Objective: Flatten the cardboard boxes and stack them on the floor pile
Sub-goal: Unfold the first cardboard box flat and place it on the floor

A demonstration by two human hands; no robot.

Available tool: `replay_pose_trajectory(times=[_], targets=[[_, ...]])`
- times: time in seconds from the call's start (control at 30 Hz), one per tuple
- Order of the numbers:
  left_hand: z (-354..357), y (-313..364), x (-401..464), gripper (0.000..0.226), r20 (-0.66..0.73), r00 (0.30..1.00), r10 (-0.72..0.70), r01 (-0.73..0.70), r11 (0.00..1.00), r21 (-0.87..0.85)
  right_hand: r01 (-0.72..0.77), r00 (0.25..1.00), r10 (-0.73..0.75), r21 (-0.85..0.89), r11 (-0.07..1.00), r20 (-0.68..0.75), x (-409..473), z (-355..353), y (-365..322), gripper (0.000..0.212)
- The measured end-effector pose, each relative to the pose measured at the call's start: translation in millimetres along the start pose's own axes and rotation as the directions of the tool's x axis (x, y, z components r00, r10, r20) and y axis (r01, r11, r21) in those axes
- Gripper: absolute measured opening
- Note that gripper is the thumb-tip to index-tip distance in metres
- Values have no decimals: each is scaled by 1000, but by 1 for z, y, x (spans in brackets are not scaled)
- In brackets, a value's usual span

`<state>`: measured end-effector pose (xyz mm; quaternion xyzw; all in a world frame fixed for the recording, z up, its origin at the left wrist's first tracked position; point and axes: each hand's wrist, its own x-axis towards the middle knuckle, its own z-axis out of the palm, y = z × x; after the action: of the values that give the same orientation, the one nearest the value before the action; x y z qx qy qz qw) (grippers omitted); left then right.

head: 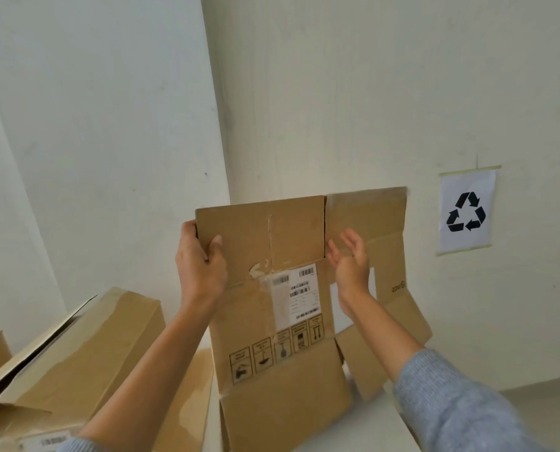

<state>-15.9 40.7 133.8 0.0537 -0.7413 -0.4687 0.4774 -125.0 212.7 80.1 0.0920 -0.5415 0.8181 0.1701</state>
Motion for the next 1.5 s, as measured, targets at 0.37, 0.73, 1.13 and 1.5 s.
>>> replay_pose_trajectory(times=[0.37,0.73,1.13,1.5], targets=[[6,-50,-44,50,-160,809,-566,480,792,-379,231,923,121,-779,583,364,-6,-24,39,64],[-18,-133,-97,47,-341,620,-706,687,699,-199,74,753,584,-920,385,304,-74,-52,172,61],[-39,-197,-139,41,-129,798,-589,366,303,880,243,790,551,-962,124,271,-100,-84,218,57],[18,-222,-162,37,73,842,-534,204,441,874,463,681,585,-878,123,441,-113,-118,196,95]])
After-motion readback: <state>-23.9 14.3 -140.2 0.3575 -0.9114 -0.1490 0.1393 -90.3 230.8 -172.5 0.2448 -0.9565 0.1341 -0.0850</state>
